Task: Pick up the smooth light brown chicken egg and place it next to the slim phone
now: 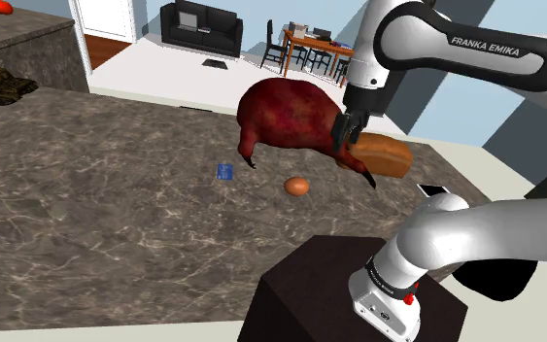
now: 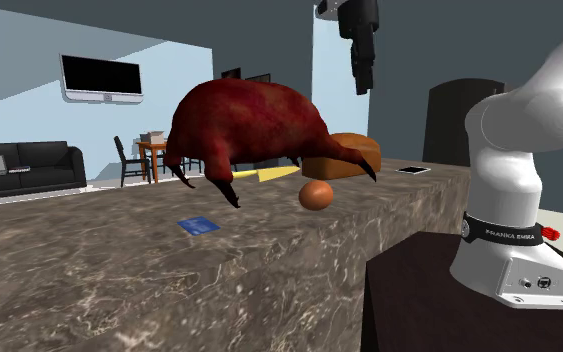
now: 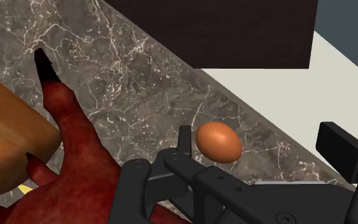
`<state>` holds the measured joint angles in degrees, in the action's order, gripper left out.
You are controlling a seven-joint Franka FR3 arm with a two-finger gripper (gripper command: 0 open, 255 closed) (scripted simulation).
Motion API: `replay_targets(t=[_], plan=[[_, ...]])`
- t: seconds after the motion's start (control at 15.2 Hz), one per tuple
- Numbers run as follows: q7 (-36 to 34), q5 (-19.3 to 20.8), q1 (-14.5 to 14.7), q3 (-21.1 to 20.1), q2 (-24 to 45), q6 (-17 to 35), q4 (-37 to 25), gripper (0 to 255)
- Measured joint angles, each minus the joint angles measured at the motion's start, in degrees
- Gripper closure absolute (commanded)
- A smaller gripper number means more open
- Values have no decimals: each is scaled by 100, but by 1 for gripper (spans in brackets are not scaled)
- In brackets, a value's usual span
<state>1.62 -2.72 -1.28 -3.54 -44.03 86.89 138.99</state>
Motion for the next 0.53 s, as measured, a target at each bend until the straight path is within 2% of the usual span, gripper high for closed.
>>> replay_targets(t=[0.2, 0.53], plan=[[174, 63, 67, -15, 175, 220, 78, 0], [883, 360, 269, -32, 907, 1143, 366, 0]])
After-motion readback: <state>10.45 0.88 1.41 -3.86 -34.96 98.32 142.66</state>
